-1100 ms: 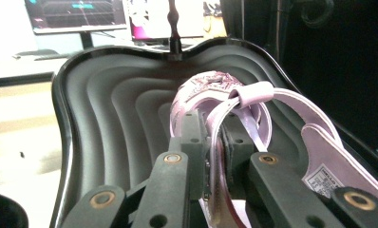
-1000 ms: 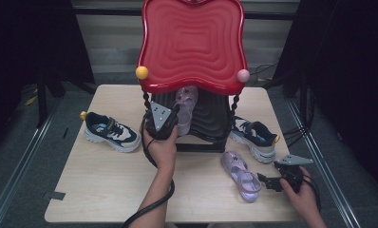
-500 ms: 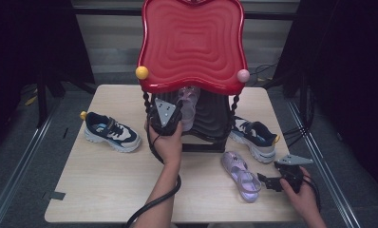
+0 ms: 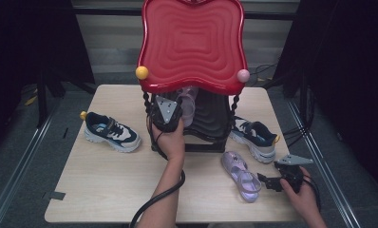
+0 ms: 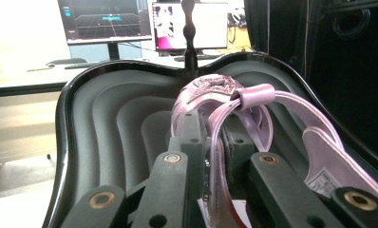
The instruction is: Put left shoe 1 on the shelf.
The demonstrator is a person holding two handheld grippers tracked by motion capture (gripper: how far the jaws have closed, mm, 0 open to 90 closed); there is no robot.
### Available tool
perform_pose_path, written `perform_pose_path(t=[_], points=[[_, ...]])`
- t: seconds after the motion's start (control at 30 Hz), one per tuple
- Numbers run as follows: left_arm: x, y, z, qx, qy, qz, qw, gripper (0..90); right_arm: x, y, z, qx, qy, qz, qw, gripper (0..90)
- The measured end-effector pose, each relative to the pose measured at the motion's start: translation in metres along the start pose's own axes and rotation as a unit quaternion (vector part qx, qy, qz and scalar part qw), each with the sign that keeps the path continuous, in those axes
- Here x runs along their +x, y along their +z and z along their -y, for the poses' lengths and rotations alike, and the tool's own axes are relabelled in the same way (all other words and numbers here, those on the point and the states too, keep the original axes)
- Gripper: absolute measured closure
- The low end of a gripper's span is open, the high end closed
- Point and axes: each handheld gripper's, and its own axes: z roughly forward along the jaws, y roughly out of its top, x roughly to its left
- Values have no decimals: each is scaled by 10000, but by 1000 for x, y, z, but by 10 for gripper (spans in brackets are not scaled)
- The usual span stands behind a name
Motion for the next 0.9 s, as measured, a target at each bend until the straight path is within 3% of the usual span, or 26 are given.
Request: perform_pose_path(t=[0.2,0.3,0.33,0.4,0.5,0.67,0.9], points=[[3,3,5,-40,-102,-241,9996,819,0,0,0,1,1,0,10000,112],[0,5,7,-1,-139,-238,9996,813,0,0,0,-8,-17,11,10000,112],[-1,5,8,47,-85,-216,9997,807,0,0,0,-9,-12,7,10000,112],[-3,6,10,365,30,-201,9991,788,0,0,0,-7,-11,6,10000,112],[-1,6,14,439,-117,-137,9989,756,0,0,0,-6,-9,4,10000,112],[0,4,11,573,-115,25,9983,743,0,0,0,-9,-13,7,10000,112],[1,2,8,732,49,30,9973,697,0,0,0,-7,-15,9,10000,112]])
